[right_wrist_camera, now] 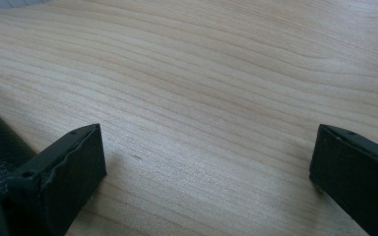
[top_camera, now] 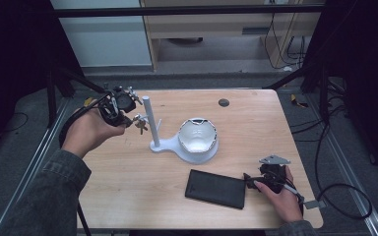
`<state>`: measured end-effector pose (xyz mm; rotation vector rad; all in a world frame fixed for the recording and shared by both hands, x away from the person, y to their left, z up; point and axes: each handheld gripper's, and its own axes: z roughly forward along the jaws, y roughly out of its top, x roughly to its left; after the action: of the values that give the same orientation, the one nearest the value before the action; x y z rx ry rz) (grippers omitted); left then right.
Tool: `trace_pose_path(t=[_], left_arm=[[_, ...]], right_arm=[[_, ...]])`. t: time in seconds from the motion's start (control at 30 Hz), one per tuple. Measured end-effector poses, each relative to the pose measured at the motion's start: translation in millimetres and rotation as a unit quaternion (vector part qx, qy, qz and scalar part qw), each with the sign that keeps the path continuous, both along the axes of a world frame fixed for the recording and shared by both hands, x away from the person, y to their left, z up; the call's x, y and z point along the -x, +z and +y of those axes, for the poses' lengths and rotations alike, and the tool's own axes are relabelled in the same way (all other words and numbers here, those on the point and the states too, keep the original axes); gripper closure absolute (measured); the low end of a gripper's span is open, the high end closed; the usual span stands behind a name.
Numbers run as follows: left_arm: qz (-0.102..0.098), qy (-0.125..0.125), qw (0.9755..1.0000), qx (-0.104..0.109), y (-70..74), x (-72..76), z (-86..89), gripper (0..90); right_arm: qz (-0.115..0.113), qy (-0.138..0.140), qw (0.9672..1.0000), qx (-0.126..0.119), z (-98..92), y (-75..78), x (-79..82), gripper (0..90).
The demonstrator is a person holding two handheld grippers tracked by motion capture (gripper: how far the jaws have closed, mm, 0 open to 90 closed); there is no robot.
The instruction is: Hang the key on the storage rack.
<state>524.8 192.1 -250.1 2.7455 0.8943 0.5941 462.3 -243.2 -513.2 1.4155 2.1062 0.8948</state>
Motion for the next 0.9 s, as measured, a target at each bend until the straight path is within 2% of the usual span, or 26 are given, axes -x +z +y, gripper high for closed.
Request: trace_pose_path(t=[0.17, 0.27, 0.47, 0.6, 0.8, 0.9], left_arm=[[0.003, 0.001, 1.0, -0.004, -2.5, -4.1, -2.8, 88.2], [0.003, 0.005, 1.0, 0.007, -2.2, -7.8, -1.5, 88.3], [0.004, 0.004, 1.0, 0.005, -1.6, -6.2, -0.6, 88.2], [0.002, 0.005, 0.9999, 0.012, -0.7, -8.0, -2.4, 88.2], [-0.003, 0.007, 0.9999, 0.007, -0.7, -9.9, -7.1, 88.1], [-0.002, 0.011, 0.9998, 0.015, -0.4, -12.8, -6.1, 88.1]], right_arm=[[0.001, 0.0, 1.0, -0.002, 0.7, 0.1, 0.4, 0.6], [0.001, 0.0, 1.0, -0.002, 0.7, 0.1, 0.4, 0.6], [0.001, -0.001, 1.0, -0.002, 0.8, 0.1, 0.5, 0.7], [0.001, -0.001, 1.0, -0.002, 0.8, 0.1, 0.5, 0.7], [0.001, 0.0, 1.0, -0.002, 0.8, 0.1, 0.4, 0.7], [0.001, -0.001, 1.0, -0.001, 0.8, 0.1, 0.5, 0.7]])
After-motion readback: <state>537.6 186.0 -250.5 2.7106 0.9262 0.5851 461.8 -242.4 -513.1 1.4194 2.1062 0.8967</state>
